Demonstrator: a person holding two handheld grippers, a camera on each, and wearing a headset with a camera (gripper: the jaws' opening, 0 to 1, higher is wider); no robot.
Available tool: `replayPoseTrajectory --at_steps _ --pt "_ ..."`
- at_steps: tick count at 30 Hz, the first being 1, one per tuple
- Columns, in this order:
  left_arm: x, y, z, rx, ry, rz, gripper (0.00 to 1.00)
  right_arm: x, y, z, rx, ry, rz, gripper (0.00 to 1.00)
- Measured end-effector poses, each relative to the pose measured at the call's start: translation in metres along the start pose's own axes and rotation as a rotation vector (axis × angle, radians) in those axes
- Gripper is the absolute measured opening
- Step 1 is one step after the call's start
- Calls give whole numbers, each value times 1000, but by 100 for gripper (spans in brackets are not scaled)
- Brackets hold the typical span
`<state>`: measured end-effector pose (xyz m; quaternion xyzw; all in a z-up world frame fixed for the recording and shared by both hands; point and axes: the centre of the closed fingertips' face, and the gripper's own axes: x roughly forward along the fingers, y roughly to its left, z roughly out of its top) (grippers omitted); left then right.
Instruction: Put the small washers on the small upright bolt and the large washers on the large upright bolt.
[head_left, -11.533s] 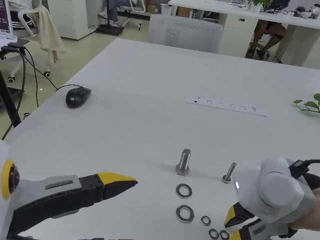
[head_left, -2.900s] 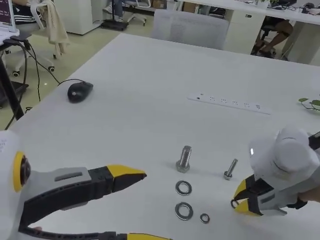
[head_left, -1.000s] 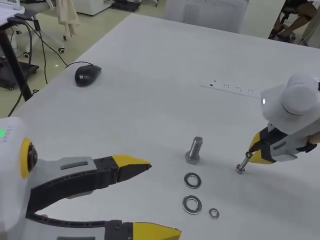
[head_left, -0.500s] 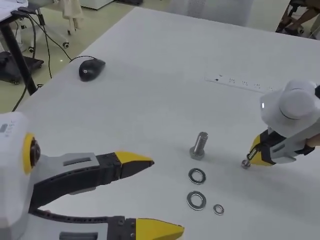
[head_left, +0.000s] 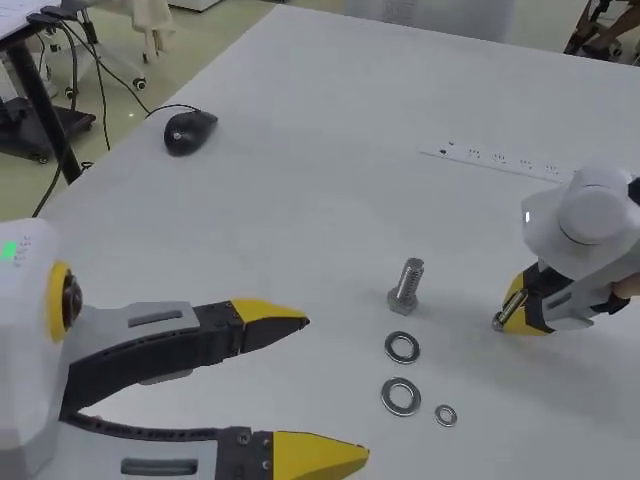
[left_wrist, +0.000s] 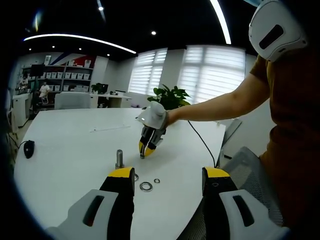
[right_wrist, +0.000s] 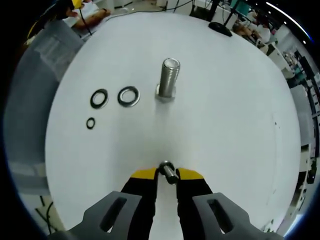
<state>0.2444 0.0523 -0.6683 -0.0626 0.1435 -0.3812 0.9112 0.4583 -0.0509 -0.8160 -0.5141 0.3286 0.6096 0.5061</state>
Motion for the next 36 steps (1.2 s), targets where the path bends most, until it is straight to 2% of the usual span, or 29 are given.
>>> replayPoseTrajectory --at_steps 9,14,23,29,36 --pt "-1 -2 2 8 -4 -2 53 -11 3 -3 12 -4 -23 15" --pt "-1 -6 4 24 -8 -9 53 -21 12 -7 13 -4 -35 15" --pt "-2 -16 8 53 -12 -26 53 -30 36 -4 18 -18 -30 15" --pt "-5 -21 12 72 -20 -31 53 -27 58 8 10 -37 -5 15" --pt "-8 -26 12 82 -31 -31 53 -21 73 19 19 -60 15 15"
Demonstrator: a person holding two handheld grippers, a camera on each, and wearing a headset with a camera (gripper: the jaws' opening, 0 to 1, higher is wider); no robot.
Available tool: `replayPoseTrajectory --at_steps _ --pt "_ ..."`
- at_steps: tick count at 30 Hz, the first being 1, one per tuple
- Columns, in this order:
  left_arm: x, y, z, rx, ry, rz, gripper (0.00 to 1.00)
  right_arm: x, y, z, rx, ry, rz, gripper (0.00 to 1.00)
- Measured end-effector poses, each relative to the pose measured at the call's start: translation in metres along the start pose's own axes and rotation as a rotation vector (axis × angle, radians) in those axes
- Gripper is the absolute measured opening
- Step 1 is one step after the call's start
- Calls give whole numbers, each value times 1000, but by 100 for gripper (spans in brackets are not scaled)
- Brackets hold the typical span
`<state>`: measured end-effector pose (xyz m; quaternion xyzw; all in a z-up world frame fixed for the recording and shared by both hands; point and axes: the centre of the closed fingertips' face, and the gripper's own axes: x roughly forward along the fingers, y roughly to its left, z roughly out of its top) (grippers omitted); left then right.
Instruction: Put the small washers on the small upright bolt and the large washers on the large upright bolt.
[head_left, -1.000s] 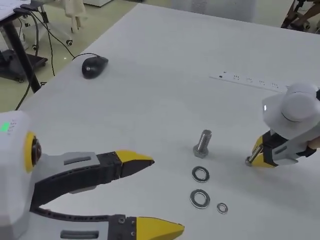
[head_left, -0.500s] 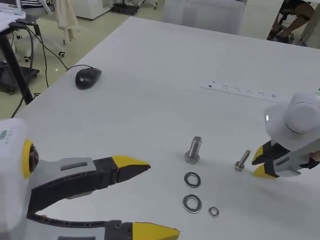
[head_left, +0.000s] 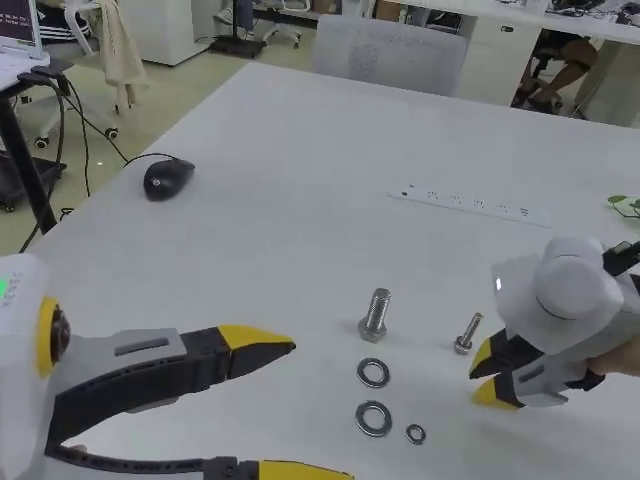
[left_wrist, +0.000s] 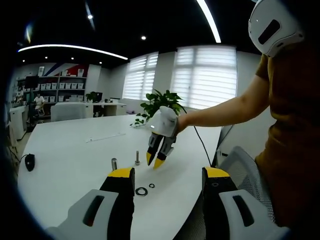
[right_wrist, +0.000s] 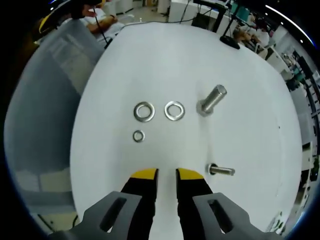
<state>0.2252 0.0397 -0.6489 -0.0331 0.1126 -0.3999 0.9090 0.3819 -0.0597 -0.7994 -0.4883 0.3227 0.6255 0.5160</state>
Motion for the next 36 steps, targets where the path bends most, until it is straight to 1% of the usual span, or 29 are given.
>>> replayPoseTrajectory --at_steps 8,16,20,27,31,33,36 --pt "-5 -2 1 3 -21 4 53 15 24 18 -6 -15 40 15" --pt "-8 -1 4 8 -33 9 53 31 38 32 -34 -8 83 16" --pt "-8 1 3 6 -27 11 53 35 40 35 -50 -2 93 17" --pt "-6 2 4 4 -29 8 53 41 41 36 -72 13 99 19" --pt "-6 3 5 3 -32 9 53 40 42 37 -66 14 110 18" --pt "-6 3 4 2 -30 13 53 40 42 37 -82 13 113 18" --pt "-6 4 3 -4 -32 17 53 40 42 37 -73 12 118 18"
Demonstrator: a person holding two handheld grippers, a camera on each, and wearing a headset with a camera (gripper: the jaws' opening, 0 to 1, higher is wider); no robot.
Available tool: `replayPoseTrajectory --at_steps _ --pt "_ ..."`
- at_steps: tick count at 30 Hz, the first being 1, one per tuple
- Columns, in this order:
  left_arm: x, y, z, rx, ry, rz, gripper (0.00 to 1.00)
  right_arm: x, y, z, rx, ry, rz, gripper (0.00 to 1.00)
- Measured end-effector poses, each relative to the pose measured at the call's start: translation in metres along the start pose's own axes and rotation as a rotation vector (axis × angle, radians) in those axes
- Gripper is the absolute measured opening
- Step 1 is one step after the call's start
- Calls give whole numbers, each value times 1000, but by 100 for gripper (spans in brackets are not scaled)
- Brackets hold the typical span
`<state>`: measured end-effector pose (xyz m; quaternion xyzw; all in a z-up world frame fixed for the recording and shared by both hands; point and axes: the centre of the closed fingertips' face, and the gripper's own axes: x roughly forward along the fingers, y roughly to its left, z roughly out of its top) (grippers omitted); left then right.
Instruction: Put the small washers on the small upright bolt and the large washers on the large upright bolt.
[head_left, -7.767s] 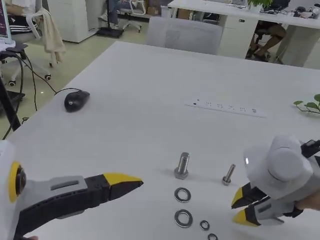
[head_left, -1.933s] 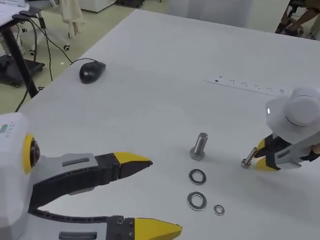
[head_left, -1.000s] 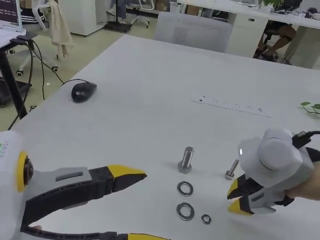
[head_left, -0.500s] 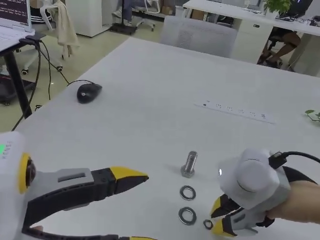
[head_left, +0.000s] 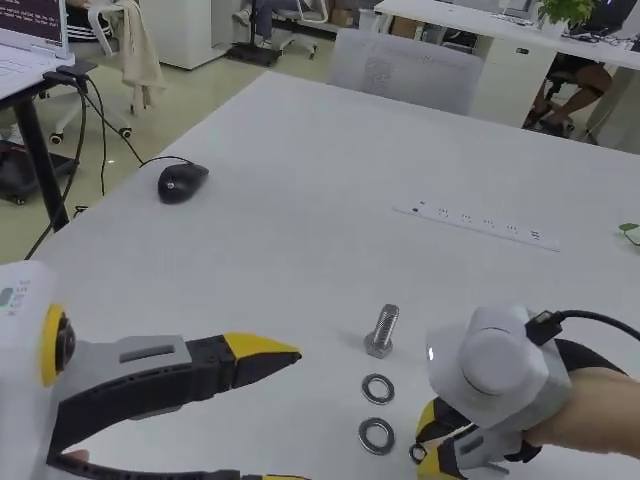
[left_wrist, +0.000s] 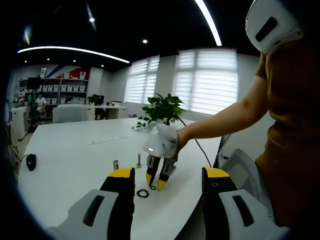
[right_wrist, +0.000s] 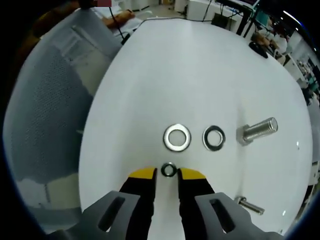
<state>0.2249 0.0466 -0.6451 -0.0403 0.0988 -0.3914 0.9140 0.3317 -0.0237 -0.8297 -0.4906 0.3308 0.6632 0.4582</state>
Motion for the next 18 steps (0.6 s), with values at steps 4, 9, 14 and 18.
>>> replayPoseTrajectory --at_steps 4,9,14,18 --pt "1 -2 -1 0 5 -2 53 0 -1 0 -16 0 -6 16" --pt "1 -1 -1 0 8 2 53 1 -1 0 -50 16 -12 14" --pt "1 -2 -1 3 11 3 53 0 -2 -1 -28 14 -17 12" --pt "2 -4 -1 3 12 -3 53 0 -2 -1 -1 1 -21 12"
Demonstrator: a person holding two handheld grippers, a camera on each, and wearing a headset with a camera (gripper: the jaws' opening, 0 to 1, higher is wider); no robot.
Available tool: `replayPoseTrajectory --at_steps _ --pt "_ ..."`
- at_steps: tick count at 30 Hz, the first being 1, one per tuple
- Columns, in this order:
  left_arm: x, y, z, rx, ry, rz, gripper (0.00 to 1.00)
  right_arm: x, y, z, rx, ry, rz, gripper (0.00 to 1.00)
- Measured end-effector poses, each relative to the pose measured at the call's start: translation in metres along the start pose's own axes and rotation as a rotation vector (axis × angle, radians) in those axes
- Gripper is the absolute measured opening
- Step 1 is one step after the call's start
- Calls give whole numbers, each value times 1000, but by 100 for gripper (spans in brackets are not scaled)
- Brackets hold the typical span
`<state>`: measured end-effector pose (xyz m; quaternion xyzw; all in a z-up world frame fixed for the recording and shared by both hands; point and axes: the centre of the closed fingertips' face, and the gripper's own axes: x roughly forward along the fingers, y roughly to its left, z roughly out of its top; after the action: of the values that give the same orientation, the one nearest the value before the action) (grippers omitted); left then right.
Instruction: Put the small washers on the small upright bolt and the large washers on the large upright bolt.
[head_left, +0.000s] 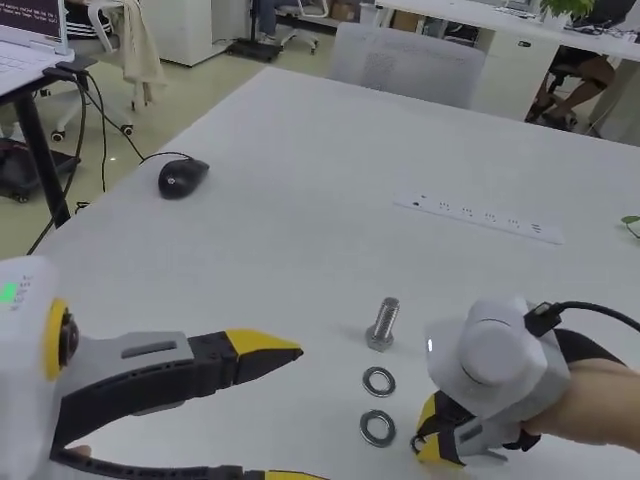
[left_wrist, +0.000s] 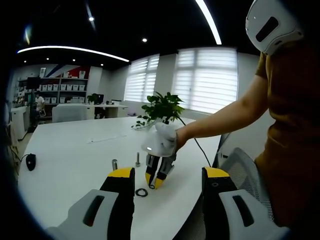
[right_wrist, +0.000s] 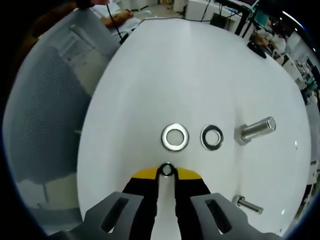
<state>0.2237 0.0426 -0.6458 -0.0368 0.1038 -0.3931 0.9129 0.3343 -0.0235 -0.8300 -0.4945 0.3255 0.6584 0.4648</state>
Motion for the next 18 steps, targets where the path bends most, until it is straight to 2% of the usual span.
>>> replayPoseTrajectory --at_steps 3,7,18 --pt "1 -1 0 1 5 -1 53 -1 0 -3 3 6 -1 12" --pt "1 -1 -1 0 6 -4 53 -9 -4 -5 25 -13 -11 12" --pt "8 1 -4 -1 22 -20 53 -44 -32 -32 96 -5 -92 12"
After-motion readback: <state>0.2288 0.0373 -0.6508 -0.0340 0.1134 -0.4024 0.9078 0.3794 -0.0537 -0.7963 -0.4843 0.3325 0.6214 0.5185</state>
